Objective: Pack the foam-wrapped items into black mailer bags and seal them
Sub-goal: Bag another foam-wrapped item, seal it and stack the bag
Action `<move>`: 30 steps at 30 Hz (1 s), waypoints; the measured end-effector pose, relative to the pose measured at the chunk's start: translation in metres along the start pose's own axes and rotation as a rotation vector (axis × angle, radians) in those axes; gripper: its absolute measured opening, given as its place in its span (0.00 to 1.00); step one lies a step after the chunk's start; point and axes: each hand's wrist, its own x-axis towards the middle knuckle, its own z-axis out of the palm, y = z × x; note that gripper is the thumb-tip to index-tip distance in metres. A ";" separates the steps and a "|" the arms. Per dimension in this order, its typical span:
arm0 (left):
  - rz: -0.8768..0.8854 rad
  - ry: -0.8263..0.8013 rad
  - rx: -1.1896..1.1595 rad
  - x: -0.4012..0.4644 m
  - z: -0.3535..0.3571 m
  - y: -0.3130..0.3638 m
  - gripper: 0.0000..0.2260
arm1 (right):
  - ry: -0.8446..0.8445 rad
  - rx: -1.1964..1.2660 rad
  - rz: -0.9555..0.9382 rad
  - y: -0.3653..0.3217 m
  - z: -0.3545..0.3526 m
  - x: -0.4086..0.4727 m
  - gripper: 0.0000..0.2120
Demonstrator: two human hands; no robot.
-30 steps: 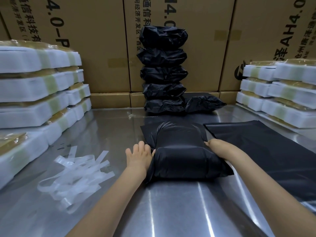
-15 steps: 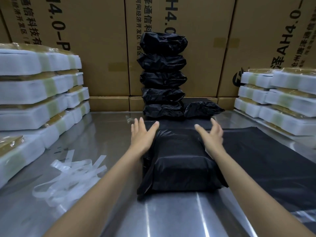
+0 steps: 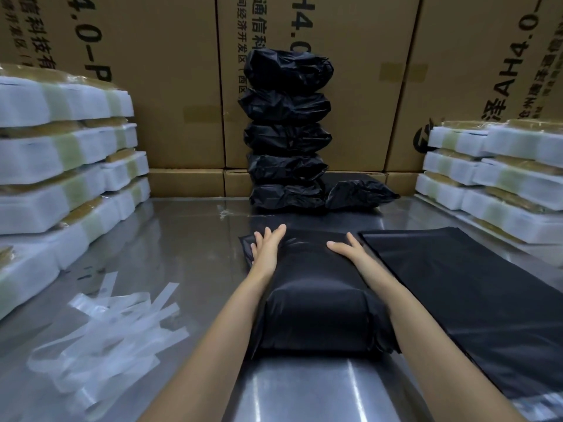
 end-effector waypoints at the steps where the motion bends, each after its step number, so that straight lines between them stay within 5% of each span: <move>1: 0.001 -0.012 -0.030 0.002 0.000 -0.001 0.30 | -0.006 0.018 0.000 -0.001 0.000 0.000 0.39; 30: -0.059 0.011 -0.218 -0.028 -0.008 -0.019 0.27 | -0.054 0.133 -0.055 0.014 -0.003 0.000 0.34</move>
